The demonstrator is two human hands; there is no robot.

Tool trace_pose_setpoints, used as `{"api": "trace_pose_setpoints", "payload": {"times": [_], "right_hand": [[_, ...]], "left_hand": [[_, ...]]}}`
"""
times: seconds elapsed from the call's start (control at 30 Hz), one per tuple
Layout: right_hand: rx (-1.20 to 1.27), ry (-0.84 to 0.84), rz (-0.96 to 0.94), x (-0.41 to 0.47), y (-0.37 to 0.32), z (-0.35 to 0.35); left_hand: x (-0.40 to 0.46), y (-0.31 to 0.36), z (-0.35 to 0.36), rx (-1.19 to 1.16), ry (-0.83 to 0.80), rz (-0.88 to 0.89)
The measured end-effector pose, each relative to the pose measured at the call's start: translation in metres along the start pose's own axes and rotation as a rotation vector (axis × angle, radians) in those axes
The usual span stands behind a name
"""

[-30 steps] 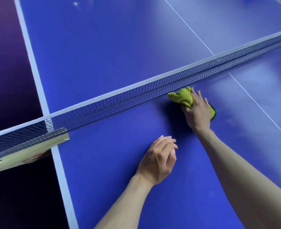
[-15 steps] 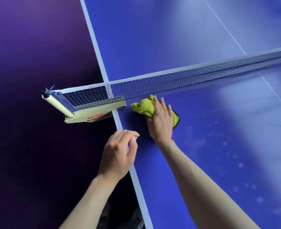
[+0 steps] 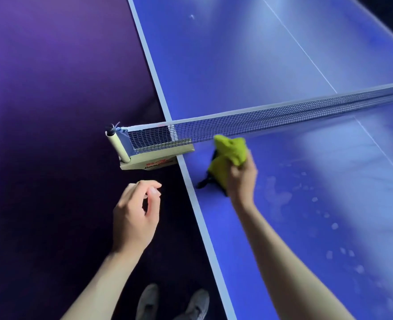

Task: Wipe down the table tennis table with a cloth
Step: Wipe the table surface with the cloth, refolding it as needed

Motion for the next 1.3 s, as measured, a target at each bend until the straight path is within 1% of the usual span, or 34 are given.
{"api": "trace_pose_setpoints", "payload": {"times": [0.07,0.1,0.17,0.23,0.3,0.33,0.37,0.43,0.5,0.63,0.7,0.73,0.77,0.83,0.9,0.93,0.97,1.0,1.07,1.1,1.13,1.2,1.3], "right_hand": [[-0.083,0.157,0.089,0.046,0.011,-0.032],[-0.135,0.198,0.133,0.066,0.018,-0.041],[-0.227,0.181,0.197,0.097,0.039,-0.036],[-0.276,0.071,0.198,0.103,0.053,-0.008],[-0.443,-0.05,0.044,0.083,0.054,0.032],[-0.53,-0.068,-0.055,0.068,0.049,0.051],[-0.561,-0.08,-0.15,0.052,0.042,0.065],[-0.557,-0.143,-0.299,0.022,0.026,0.085],[-0.558,-0.224,-0.396,-0.001,0.02,0.093],[-0.507,-0.368,-0.575,-0.029,0.018,0.079],[-0.489,-0.385,-0.619,-0.032,0.016,0.067],[-0.486,-0.35,-0.564,-0.028,0.014,0.057],[-0.485,-0.281,-0.461,-0.018,0.012,0.047],[-0.425,-0.065,-0.2,0.01,0.009,0.029],[-0.281,0.103,-0.019,0.034,0.008,0.021],[-0.246,0.132,0.026,0.042,0.009,0.025],[-0.283,0.118,0.025,0.045,0.009,0.032],[-0.384,0.067,-0.017,0.042,0.01,0.044],[-0.652,-0.051,-0.192,0.022,0.015,0.07],[-0.735,-0.073,-0.263,0.011,0.017,0.078],[-0.755,-0.081,-0.297,0.004,0.018,0.082],[-0.721,-0.079,-0.344,0.002,0.021,0.085],[-0.706,-0.129,-0.525,0.0,0.023,0.091]], "left_hand": [[-0.001,-0.001,-0.003,0.004,0.007,-0.006],[-0.001,-0.002,-0.003,0.011,0.0,0.001],[-0.003,-0.004,-0.003,0.022,-0.014,0.01],[-0.004,-0.008,-0.003,0.026,-0.021,0.004],[-0.003,-0.011,-0.001,0.034,-0.028,0.012],[-0.002,-0.012,0.0,0.042,-0.033,0.021],[0.0,-0.013,0.002,0.051,-0.039,0.025],[0.003,-0.014,0.004,0.057,-0.045,0.009],[0.005,-0.013,0.008,0.041,-0.062,-0.012],[0.009,-0.006,0.02,0.017,-0.102,-0.006],[0.012,-0.007,0.026,0.034,-0.123,-0.021],[0.015,-0.008,0.028,0.045,-0.134,-0.025],[0.018,-0.008,0.032,0.058,-0.151,-0.021],[0.028,-0.011,0.04,0.079,-0.187,-0.009],[0.04,-0.015,0.045,0.092,-0.205,-0.013],[0.045,-0.016,0.046,0.099,-0.2,-0.017],[0.049,-0.016,0.047,0.105,-0.194,-0.021],[0.053,-0.016,0.048,0.112,-0.19,-0.024],[0.057,-0.016,0.049,0.117,-0.181,-0.019],[0.059,-0.016,0.049,0.112,-0.174,-0.013],[0.06,-0.017,0.049,0.105,-0.163,-0.008],[0.062,-0.02,0.047,0.098,-0.121,-0.012],[0.066,-0.026,0.047,0.076,-0.055,-0.05]]}}
Point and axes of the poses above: each hand's wrist, its own x-axis towards the middle knuckle, its own z-axis out of the palm, y = z × x, the point moved 6 cm from there along x, towards the middle knuckle, and after that the axes turned 12 degrees about -x, right-handed, at the moved point
